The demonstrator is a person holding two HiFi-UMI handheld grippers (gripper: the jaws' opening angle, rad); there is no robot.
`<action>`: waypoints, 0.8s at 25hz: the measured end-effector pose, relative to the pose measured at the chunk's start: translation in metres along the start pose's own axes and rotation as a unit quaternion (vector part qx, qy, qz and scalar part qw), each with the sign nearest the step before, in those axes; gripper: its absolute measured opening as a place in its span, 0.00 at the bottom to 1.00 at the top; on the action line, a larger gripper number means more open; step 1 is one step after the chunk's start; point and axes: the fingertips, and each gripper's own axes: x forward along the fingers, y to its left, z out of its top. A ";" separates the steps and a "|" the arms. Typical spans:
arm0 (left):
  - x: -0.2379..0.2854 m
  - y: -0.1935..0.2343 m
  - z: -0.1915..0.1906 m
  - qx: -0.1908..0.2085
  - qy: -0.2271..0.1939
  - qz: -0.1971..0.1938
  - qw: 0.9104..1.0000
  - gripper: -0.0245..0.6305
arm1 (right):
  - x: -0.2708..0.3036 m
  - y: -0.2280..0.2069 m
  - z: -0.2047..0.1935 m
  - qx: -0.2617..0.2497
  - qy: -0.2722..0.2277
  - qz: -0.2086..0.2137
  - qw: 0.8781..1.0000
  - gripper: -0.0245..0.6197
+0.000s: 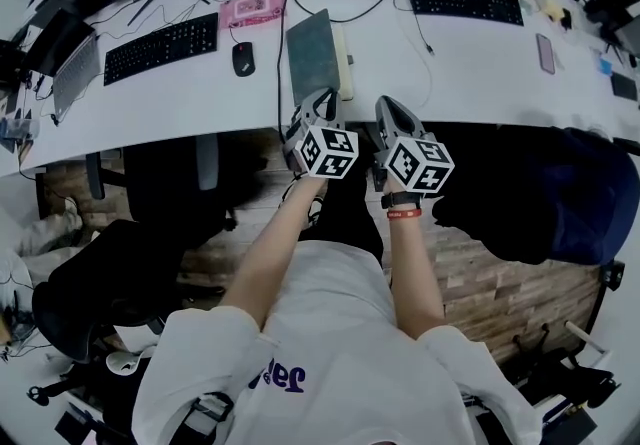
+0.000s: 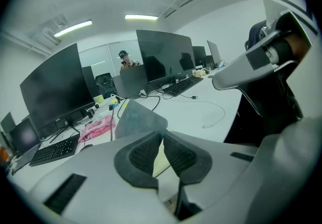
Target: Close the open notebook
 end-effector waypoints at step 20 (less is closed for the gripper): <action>0.031 -0.031 -0.019 0.061 0.035 -0.016 0.997 0.12 | -0.016 -0.035 -0.008 0.015 0.000 -0.027 1.000 0.06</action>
